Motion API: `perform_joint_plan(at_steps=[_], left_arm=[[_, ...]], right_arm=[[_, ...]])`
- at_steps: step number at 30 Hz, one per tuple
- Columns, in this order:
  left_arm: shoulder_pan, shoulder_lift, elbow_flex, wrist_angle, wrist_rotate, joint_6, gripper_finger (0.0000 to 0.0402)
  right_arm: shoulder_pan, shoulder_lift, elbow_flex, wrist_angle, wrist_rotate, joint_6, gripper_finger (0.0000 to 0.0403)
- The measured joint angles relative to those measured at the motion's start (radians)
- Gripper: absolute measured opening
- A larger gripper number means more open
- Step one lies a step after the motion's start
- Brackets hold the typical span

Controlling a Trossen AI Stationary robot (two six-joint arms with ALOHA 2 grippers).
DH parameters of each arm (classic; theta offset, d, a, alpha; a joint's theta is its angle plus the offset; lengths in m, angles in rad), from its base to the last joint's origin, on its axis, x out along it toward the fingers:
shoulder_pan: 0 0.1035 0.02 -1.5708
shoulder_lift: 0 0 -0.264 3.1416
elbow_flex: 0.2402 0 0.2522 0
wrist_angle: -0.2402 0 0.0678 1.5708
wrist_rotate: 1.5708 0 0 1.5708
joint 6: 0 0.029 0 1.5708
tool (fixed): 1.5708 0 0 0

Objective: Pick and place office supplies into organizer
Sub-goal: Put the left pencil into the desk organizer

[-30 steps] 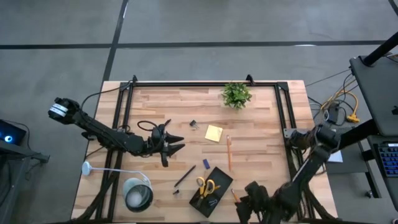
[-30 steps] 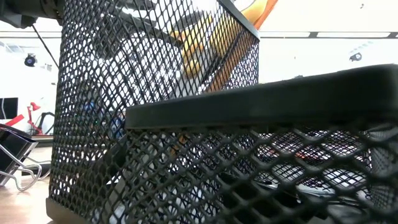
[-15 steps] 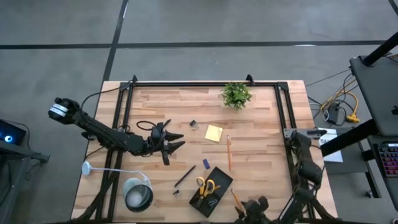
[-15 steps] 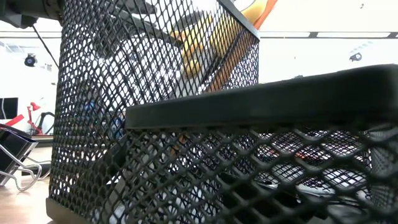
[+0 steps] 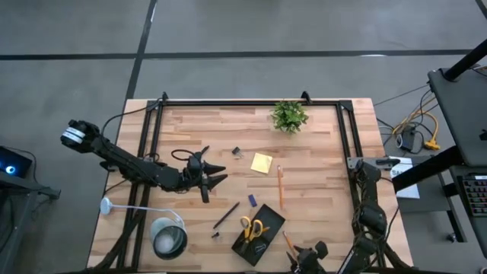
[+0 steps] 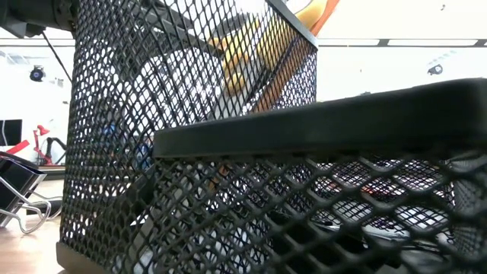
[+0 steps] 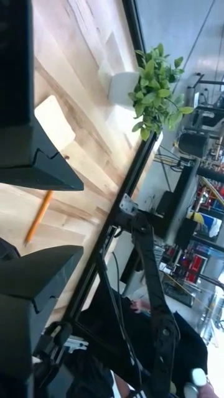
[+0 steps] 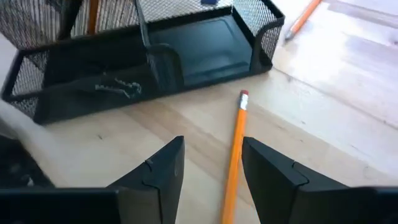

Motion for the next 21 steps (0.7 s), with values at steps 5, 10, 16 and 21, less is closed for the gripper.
perform_joint_plan(at_steps=[5,10,16,21], left_arm=[[0.000,0.000,0.005,0.003,0.000,-0.001,0.0137],[-0.001,-0.005,0.016,0.053,0.002,0.001,0.0137],[0.000,-0.004,0.020,0.080,0.092,0.005,0.0137],[0.000,-0.002,0.039,0.083,0.120,0.005,0.0137]], right_arm=[[-0.013,-0.007,-0.001,0.003,0.093,0.010,0.0152],[-0.027,-0.012,0.025,0.008,0.189,0.052,0.0147],[-0.015,-0.015,0.063,0.004,0.194,0.046,0.0136],[0.031,0.000,0.042,0.014,0.128,0.097,0.0126]])
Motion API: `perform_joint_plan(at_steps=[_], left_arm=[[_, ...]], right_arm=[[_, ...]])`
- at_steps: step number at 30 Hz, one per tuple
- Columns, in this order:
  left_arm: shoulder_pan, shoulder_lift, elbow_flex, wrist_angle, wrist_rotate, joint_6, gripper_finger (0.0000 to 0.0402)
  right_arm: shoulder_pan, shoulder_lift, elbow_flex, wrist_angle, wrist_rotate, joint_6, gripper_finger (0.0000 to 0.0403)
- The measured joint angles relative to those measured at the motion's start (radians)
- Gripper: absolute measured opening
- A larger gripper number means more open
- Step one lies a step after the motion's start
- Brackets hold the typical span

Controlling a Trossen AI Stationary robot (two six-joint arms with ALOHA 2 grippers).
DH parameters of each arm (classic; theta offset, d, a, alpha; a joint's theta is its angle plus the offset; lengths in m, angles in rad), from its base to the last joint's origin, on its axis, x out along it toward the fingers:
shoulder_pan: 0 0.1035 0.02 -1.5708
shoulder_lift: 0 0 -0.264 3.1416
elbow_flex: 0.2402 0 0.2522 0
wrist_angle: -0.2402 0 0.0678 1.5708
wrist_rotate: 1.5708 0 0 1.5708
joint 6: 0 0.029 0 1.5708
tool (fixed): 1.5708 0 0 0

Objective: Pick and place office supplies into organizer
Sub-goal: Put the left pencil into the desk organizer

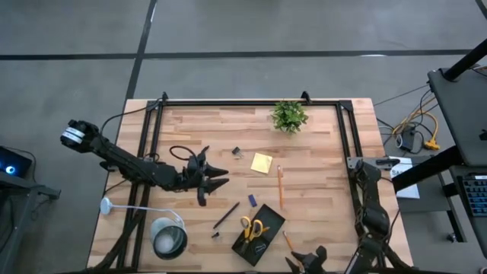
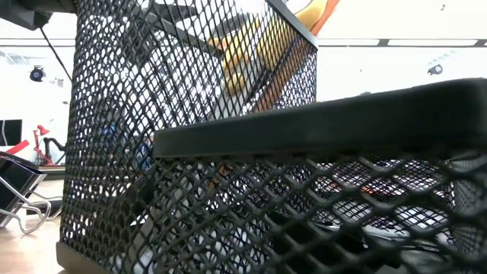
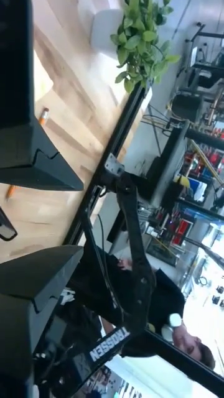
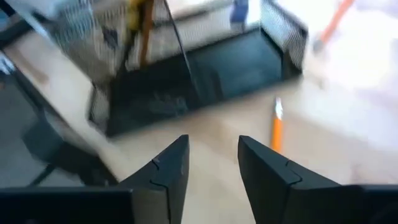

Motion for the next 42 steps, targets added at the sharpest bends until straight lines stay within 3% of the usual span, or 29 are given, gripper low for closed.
perform_joint_plan(at_steps=[25,42], left_arm=[[0.040,0.000,0.019,-0.013,-0.002,0.024,0.0137],[0.052,0.000,0.016,-0.014,0.004,0.025,0.0137]], right_arm=[[-0.005,0.140,-0.005,0.139,-0.019,-0.047,0.0121],[-0.018,0.136,0.002,0.134,-0.049,-0.052,0.0029]])
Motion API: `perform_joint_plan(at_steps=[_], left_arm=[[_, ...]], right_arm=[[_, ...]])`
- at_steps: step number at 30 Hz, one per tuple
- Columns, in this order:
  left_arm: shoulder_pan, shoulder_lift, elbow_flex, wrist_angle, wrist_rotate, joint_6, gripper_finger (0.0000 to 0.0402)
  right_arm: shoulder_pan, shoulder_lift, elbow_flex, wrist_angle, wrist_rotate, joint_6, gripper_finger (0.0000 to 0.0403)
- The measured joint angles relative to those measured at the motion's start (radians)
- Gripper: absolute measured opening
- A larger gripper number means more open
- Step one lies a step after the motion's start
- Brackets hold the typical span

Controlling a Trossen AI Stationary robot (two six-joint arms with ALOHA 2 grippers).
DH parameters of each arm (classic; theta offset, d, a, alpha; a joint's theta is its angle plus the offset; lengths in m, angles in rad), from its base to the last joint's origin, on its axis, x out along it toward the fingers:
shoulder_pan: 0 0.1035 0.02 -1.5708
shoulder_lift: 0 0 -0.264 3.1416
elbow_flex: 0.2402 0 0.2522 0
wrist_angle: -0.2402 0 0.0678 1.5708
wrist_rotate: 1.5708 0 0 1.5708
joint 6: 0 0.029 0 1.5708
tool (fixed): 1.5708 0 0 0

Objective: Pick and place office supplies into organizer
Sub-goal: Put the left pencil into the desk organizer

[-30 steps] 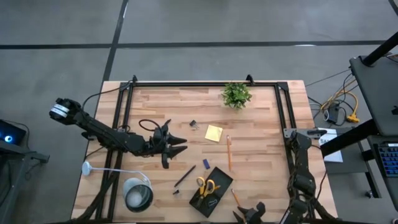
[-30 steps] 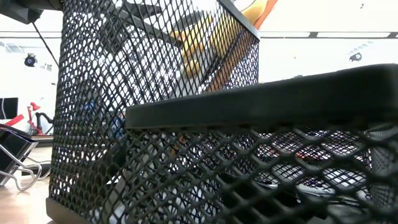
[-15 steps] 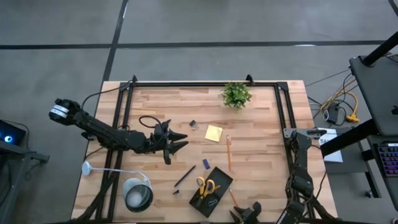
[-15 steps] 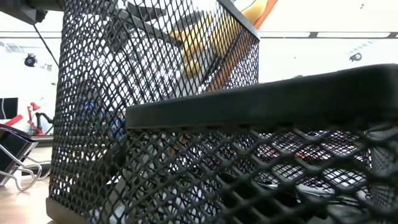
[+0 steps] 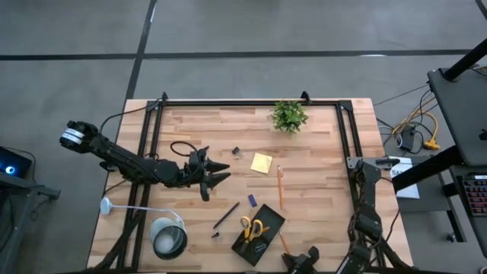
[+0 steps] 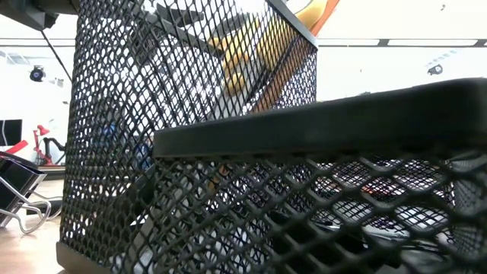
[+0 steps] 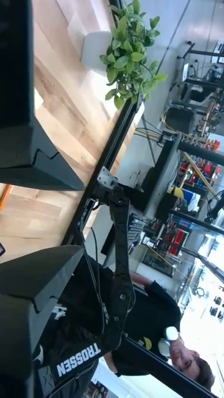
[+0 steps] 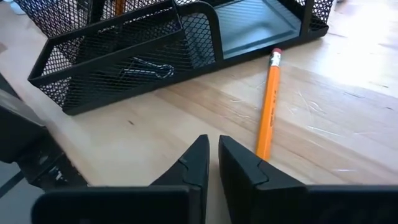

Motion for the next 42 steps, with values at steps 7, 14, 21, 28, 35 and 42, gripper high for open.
perform_joint_plan(at_steps=[7,14,21,28,35,42], left_arm=[[0.000,0.018,-0.008,-0.006,0.007,-0.001,0.0137],[0.000,0.045,-0.008,-0.006,0.038,0.000,0.0137],[0.000,0.046,-0.004,-0.005,0.043,0.031,0.0137],[0.000,0.046,-0.009,-0.009,0.057,0.033,0.0137],[0.000,0.046,-0.010,-0.011,0.083,0.056,0.0137],[0.001,0.051,-0.010,-0.011,0.084,0.057,0.0137]], right_arm=[[-0.008,0.000,0.060,-0.082,-0.035,0.009,0.0052],[-0.020,-0.007,0.168,-0.234,-0.008,0.013,0.0088],[-0.021,0.002,0.171,-0.221,-0.108,0.040,0.0093],[-0.041,-0.011,0.154,-0.226,-0.156,0.061,0.0093],[-0.050,-0.010,0.139,-0.236,-0.186,0.059,0.0082],[-0.049,-0.010,0.066,-0.209,-0.214,0.053,0.0082]])
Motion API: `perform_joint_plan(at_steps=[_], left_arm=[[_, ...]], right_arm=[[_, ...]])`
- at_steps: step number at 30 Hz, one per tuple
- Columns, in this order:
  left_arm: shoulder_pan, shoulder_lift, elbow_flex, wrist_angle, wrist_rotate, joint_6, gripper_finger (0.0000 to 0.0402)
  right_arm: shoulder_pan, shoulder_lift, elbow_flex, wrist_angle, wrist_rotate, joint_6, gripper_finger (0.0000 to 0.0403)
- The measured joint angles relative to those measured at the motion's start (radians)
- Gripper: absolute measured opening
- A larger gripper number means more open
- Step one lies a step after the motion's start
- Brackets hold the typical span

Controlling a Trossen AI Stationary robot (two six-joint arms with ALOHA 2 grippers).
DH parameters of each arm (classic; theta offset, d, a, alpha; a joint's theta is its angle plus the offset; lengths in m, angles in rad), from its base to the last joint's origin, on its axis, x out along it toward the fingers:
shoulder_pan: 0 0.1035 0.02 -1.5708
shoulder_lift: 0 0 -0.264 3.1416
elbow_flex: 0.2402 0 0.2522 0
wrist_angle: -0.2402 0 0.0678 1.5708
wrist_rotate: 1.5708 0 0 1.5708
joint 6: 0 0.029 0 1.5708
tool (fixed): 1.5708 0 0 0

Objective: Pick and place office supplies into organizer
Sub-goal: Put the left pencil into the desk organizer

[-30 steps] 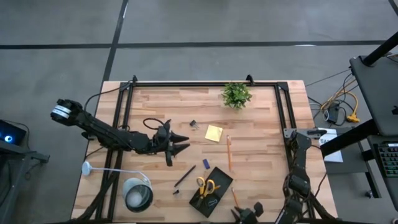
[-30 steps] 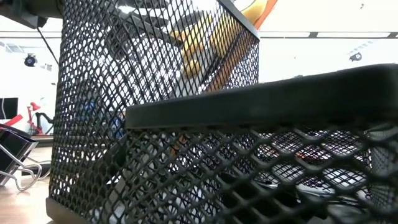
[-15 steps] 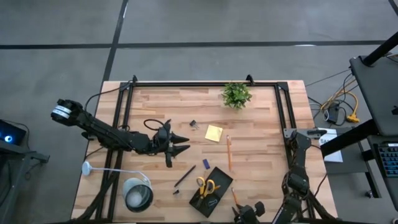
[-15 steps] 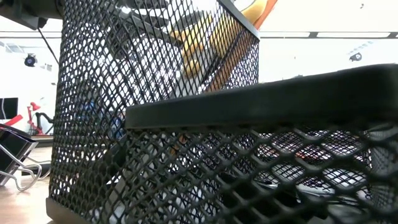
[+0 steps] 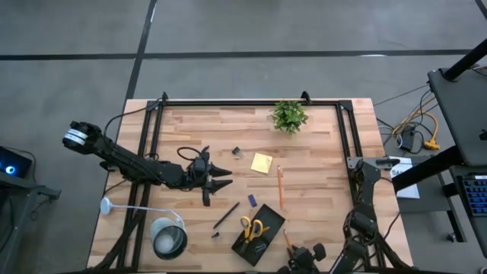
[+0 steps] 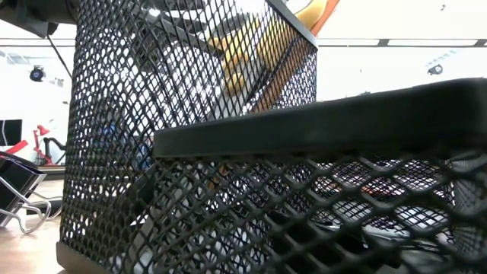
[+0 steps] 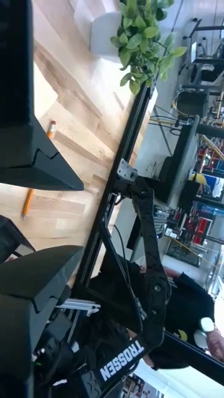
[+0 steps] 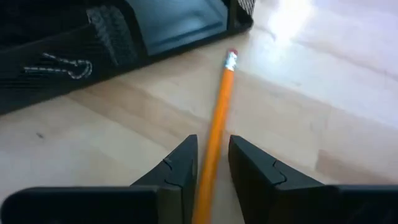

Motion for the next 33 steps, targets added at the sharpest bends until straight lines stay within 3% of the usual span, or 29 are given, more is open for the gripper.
perform_joint_plan(at_steps=[7,11,15,27,33], left_arm=[[0.000,0.001,0.010,0.001,0.000,-0.004,0.0137],[0.004,0.001,0.011,0.001,0.000,-0.002,0.0137],[0.006,0.001,0.011,0.002,-0.001,-0.005,0.0137],[0.006,0.001,0.011,0.002,-0.001,-0.005,0.0137],[0.006,0.001,0.005,0.000,-0.001,-0.005,0.0137]], right_arm=[[0.006,-0.014,-0.103,0.139,0.028,-0.019,0.0079],[0.007,-0.013,-0.107,0.137,0.021,-0.030,0.0056],[0.007,-0.013,-0.113,0.131,0.010,-0.030,0.0018],[-0.014,-0.006,-0.028,-0.014,-0.023,-0.029,0.0013],[-0.019,-0.016,-0.030,-0.019,0.011,-0.030,0.0012]])
